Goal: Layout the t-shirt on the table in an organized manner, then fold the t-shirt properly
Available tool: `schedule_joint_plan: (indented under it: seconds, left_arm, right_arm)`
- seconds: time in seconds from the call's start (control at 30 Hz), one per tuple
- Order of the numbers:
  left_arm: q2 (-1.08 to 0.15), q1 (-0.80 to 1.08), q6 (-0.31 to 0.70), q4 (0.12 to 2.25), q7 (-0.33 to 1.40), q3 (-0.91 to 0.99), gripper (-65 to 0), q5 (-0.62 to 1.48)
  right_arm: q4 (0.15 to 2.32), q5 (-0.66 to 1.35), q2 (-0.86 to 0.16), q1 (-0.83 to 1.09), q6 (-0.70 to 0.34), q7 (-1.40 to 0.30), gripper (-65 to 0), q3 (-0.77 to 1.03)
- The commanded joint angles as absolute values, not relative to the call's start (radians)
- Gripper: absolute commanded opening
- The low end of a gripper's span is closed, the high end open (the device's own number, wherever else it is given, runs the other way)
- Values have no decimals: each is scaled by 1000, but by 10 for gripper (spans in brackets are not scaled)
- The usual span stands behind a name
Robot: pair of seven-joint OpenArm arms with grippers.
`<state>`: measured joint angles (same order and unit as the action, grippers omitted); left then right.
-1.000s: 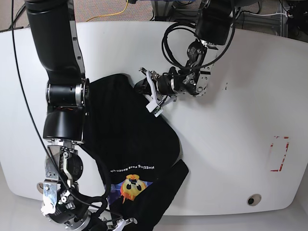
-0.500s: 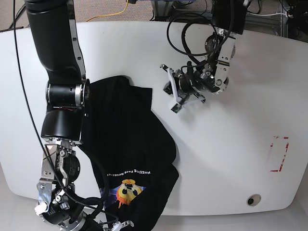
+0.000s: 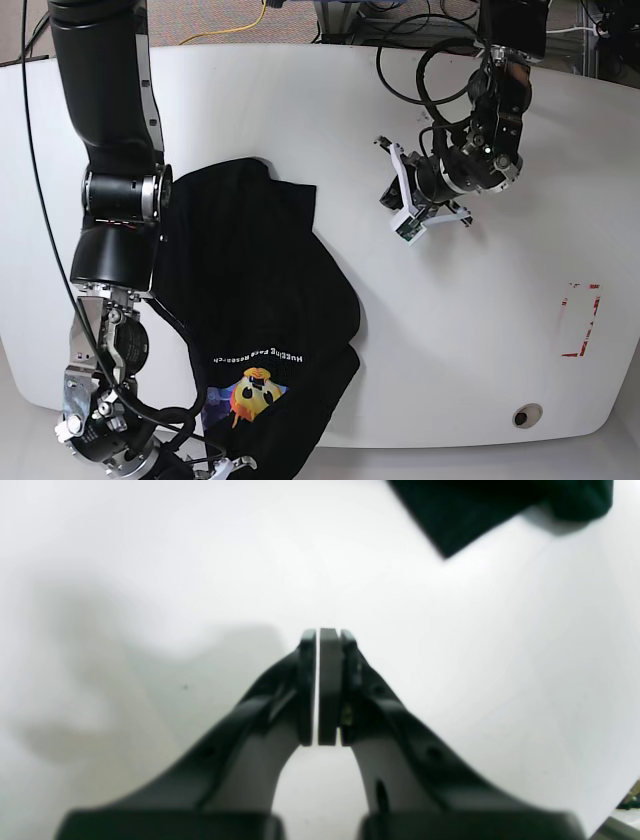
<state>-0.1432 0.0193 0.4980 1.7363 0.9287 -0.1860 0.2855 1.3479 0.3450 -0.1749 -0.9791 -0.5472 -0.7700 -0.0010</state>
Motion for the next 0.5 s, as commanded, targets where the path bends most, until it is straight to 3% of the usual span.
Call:
schedule_joint_plan:
  seconds: [0.0, 0.13, 0.33, 0.47]
  left_arm:
    - [-117, -1, 501, 1745, 903, -189, -650, 354]
    - [-70, -2, 460, 1724, 903, -188, -553, 358]
    - [7, 1, 318, 1705, 903, -189, -272, 358]
    - [47, 2, 236, 1704, 903, -193, -214, 361]
  right_arm:
    - [1369, 363, -180, -1007, -544, -736, -650, 2]
    - [1369, 363, -180, -998, -544, -736, -650, 2]
    - [1369, 363, -182, -972, -544, -736, -650, 2]
    - [1369, 363, -182, -964, -544, -736, -650, 2]
